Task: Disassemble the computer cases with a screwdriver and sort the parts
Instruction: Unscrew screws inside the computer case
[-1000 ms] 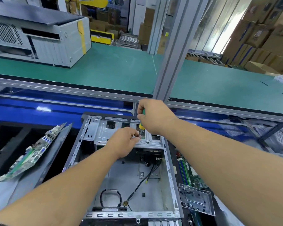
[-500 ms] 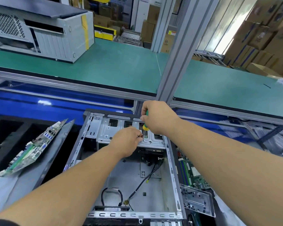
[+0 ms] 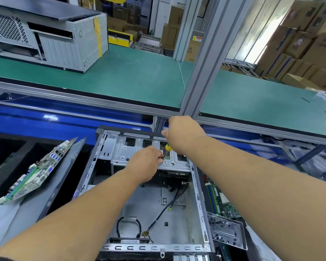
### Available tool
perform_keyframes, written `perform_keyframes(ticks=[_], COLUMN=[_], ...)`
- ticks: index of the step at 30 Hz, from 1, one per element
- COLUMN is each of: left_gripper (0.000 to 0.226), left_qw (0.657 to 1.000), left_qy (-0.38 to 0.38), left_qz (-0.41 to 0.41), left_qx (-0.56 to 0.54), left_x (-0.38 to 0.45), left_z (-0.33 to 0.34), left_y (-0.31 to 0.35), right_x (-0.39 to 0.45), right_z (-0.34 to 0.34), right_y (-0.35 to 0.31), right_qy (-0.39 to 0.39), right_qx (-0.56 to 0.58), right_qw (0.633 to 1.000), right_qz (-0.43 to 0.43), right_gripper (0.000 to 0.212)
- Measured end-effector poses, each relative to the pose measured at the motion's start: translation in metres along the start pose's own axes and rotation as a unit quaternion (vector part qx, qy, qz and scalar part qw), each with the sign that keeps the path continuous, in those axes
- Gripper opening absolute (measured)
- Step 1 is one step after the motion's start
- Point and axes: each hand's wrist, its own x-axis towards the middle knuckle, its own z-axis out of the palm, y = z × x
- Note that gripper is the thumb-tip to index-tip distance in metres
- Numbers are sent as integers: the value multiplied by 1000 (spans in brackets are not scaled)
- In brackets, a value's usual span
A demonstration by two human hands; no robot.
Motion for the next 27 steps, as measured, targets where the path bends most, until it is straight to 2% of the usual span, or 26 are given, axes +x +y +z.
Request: perform_keyframes(ticks=[5,9,15,20,24,27], left_gripper=[17,19,16,16,18,18], left_qw=[1000,1000,998,993,993,994], left_qy=[21,-1,-24,-32,-30,-30], left_qz=[20,20,-15,-20,-25,-22], left_qx=[-12,13,-57,-112,-107,-100], left_x=[-3,-2,0,-3,-2,-1], left_z=[-3,-4,-11,-17,-17,-17], left_y=[1,1,-1,1,3,3], right_x=[-3,0,5,6,5,7], right_z=[-9,-6,-7,-6,-1,1], right_y=[-4,-2,2,5,6,3], right_qy=[-11,4,-48,-53,-26,-14], right_qx=[-96,-22,81,90,75,40], right_qw=[994,1000,993,990,995,998], right_qz=[-46,-10,-72,-92,-63,-44], right_gripper=[22,33,15,20,14,21])
